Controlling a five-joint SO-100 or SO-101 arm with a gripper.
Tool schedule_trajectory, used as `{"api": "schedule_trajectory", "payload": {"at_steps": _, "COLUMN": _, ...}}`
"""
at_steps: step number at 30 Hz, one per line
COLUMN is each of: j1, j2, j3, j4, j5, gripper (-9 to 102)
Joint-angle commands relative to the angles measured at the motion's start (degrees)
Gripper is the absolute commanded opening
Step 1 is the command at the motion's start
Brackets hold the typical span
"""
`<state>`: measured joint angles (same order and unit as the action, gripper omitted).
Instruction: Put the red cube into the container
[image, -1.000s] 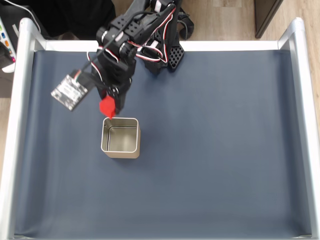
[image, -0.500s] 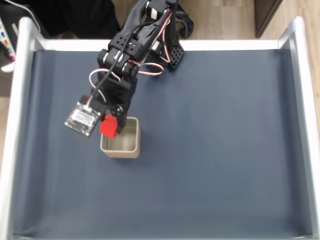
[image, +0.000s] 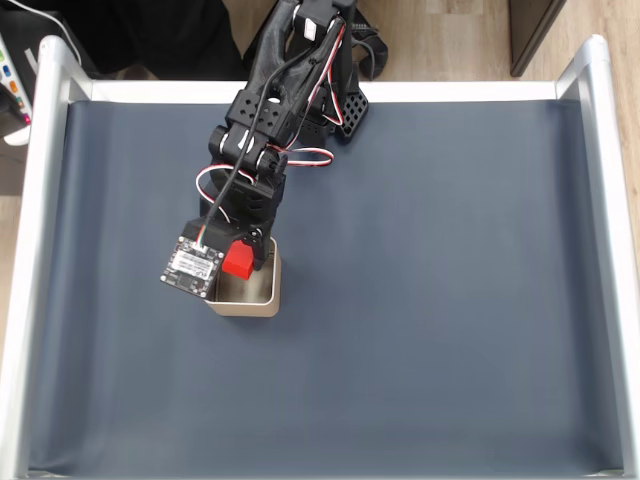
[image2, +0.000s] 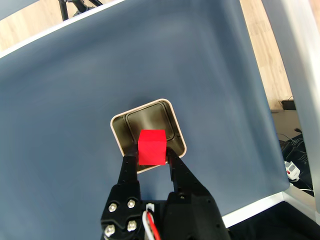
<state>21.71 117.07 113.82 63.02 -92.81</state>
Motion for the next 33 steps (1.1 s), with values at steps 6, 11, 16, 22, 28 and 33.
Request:
{"api": "schedule_trajectory", "payload": {"at_steps": 6, "j1": -0.44, "j2": 2.81, "j3": 1.49, "j4": -5.01, "j5": 1.05, "gripper": 0}}
{"api": "schedule_trajectory", "payload": {"at_steps": 11, "j1": -0.44, "j2": 2.81, "j3": 3.25, "j4": -6.42, "j5": 1.41, "gripper": 0}}
{"api": "schedule_trajectory", "payload": {"at_steps": 16, "j1": -0.44, "j2": 2.64, "j3": 3.69, "j4": -6.77, "j5": 1.85, "gripper": 0}}
{"api": "schedule_trajectory", "payload": {"at_steps": 22, "j1": -0.44, "j2": 2.64, "j3": 3.87, "j4": -7.82, "j5": 2.72, "gripper": 3}}
{"api": "schedule_trajectory", "payload": {"at_steps": 28, "j1": -0.44, "j2": 2.99, "j3": 5.19, "j4": -8.17, "j5": 3.25, "gripper": 10}}
{"api": "schedule_trajectory", "payload": {"at_steps": 33, "j1": -0.09, "j2": 3.08, "j3": 5.89, "j4": -8.61, "j5": 3.25, "gripper": 14}}
